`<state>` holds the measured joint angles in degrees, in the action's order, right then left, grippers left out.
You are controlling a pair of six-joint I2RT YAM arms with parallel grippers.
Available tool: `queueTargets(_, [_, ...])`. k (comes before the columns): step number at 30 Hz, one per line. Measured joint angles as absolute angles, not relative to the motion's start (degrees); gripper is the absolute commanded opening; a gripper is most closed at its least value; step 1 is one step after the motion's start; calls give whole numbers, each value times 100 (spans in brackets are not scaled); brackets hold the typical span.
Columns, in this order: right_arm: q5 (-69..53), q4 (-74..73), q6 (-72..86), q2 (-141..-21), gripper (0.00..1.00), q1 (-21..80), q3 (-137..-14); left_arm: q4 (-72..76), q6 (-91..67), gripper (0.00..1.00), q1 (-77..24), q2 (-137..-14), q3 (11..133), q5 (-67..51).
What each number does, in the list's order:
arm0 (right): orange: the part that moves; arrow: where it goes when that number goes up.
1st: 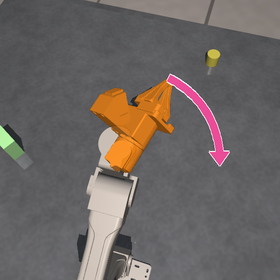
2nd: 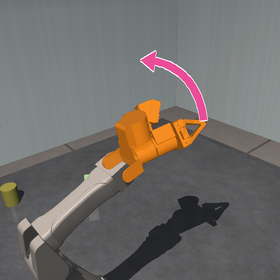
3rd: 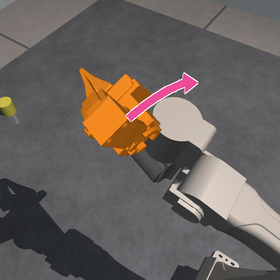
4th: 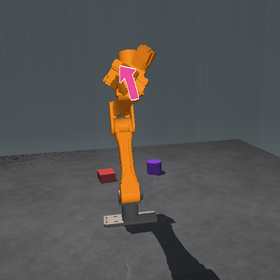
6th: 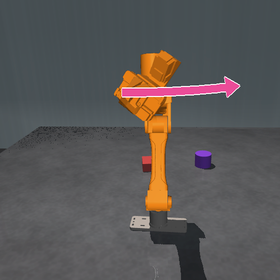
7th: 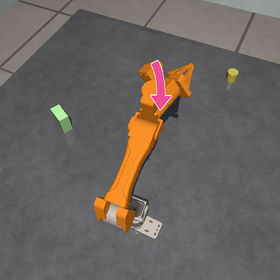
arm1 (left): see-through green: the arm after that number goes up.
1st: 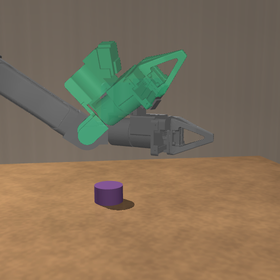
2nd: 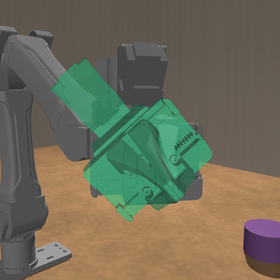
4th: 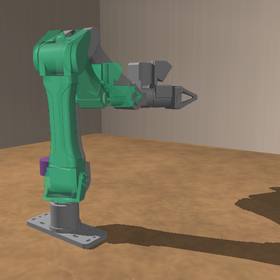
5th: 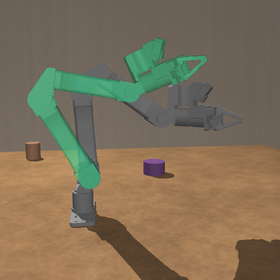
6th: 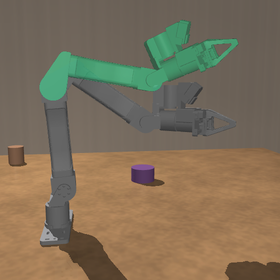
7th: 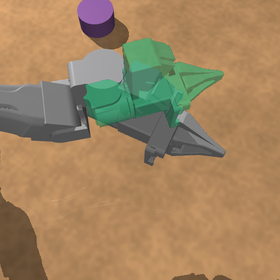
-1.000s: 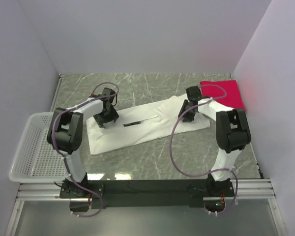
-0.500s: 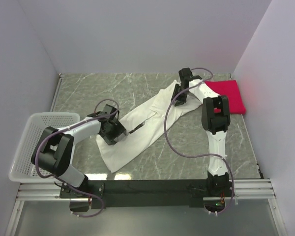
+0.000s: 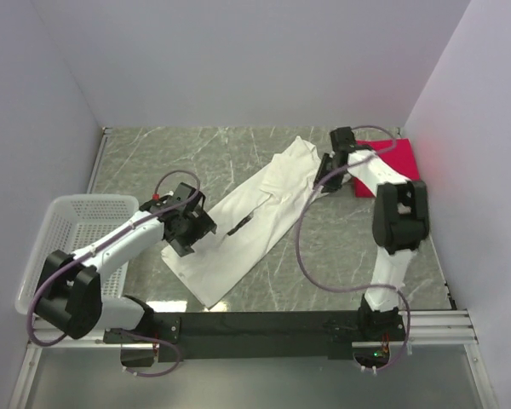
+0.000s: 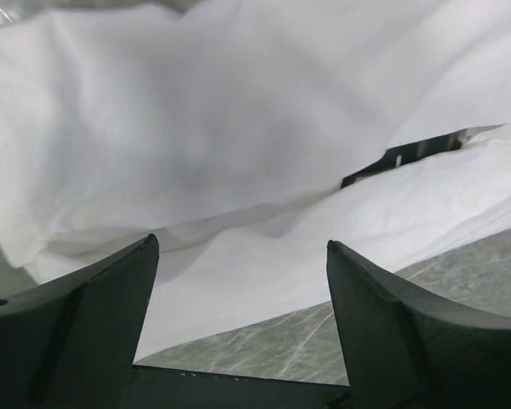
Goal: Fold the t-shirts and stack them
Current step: Fold the tshirt
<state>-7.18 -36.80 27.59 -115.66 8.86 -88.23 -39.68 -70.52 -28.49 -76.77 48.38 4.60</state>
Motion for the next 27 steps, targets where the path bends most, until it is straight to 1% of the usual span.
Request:
queueTargets(4, [-727, -3269, 2794, -10298, 40, 869, -7717, -4276, -6803, 90, -2812, -7450, 5288, 943])
queueTargets(7, [-711, -2915, 2895, -9529, 41, 1258, -7022, -4204, -6335, 93, -2650, -7273, 5502, 1162])
queueTargets(11, [-443, -2609, 3120, -9109, 50, 2078, -6407, -3964, -5546, 97, -2193, -6993, 5511, 1177])
queueTargets(13, [-266, -2574, 3286, -9150, 53, 2340, -6340, -3785, -5094, 97, -1900, -6908, 5511, 1129])
queueTargets(15, [-49, -2521, 3465, -9249, 53, 2377, -6366, -3592, -4685, 97, -1614, -6877, 5511, 1072])
queueTargets(18, [399, -2418, 3798, -9535, 48, 2346, -6606, -3343, -4169, 95, -1306, -6871, 5511, 1011])
queueTargets(22, [733, -2154, 4342, -10123, 46, 2327, -7166, -2956, -3758, 95, -1229, -6805, 5424, 976])
queueTargets(27, [1096, -2051, 5002, -10831, 46, 2327, -7765, -2591, -3551, 95, -1229, -6635, 5009, 932])
